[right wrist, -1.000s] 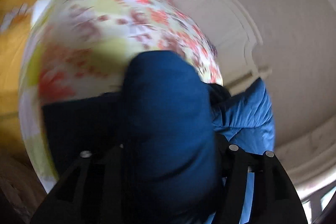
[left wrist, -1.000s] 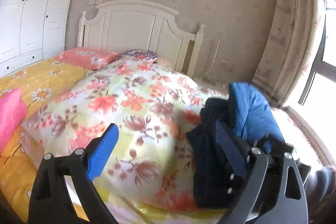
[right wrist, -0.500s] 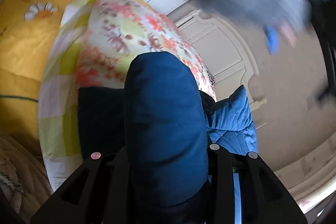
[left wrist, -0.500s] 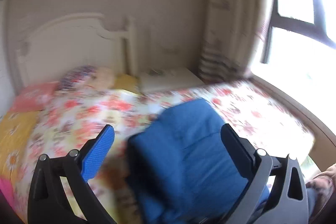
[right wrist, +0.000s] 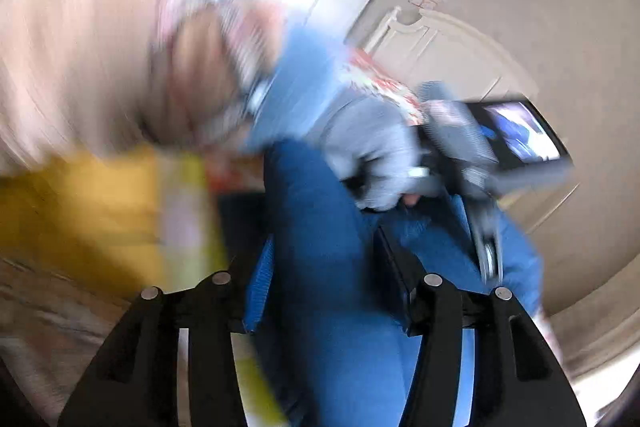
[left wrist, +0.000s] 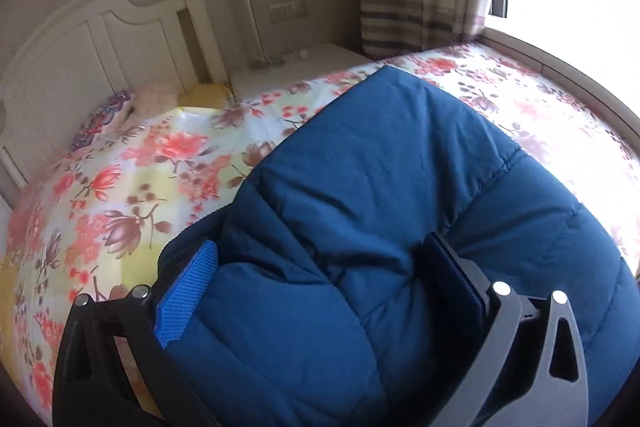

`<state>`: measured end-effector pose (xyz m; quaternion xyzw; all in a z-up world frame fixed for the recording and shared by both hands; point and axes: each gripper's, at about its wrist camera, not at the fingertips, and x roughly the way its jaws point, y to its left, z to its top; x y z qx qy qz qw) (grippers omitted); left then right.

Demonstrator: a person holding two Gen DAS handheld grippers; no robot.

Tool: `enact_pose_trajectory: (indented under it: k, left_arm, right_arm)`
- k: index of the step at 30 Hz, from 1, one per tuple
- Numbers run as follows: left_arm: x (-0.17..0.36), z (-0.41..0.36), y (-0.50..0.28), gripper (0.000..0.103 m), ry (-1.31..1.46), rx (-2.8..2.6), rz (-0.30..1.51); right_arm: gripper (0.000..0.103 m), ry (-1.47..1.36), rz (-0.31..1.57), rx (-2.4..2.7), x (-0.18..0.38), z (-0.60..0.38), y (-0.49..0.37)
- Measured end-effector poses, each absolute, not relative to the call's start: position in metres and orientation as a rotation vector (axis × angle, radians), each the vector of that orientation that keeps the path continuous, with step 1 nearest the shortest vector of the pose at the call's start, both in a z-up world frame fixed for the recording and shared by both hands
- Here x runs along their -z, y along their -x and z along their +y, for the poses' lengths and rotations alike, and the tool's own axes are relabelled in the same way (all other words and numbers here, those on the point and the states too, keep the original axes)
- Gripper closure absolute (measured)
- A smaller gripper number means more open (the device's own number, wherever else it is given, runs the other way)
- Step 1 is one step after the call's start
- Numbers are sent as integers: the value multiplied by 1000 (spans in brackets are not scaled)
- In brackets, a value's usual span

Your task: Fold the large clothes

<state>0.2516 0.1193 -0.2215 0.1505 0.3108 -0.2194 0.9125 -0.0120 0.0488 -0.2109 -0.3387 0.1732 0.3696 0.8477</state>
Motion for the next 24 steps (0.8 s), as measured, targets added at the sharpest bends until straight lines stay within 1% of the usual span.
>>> enact_pose_trajectory:
  k: [4,8,10,12,14,15,17,20,22,24]
  left_arm:
    - [224,124,-251,2,-272,464,630]
    - [222,128,-248,2,-250,467,603]
    - [221,129,-247,2,-244,470,603]
    - [217,128,-249,2,-263,469,631]
    - [208,122,-245,2,-358,407,639]
    - [201,118,-240,2,-419,351,633]
    - [185,112,-227,2,-508,229,623]
    - [160,118,-205,2,-409,184,623]
    - [165,117,-196,2,-413,102,619]
    - [188,116,-201,2,-446,34,651]
  right_arm:
    - [52,447,389,-789,179,-20,5]
    - [52,291,437,-751,170,-44,-19]
    - [52,303,464,-785,175,-22,-30]
    - [51,439,536,-799,207,16,-39]
    - [51,617,450,-714,233,41,-27]
    - [51,654,431,-704,237,43,-24]
    - [51,637,444,-713,235,39,-27]
    - [51,645,433,-706,237,38,-26]
    - [51,661,421,-694,240,39,-23]
    - [51,652,422,-695,238,36,-25]
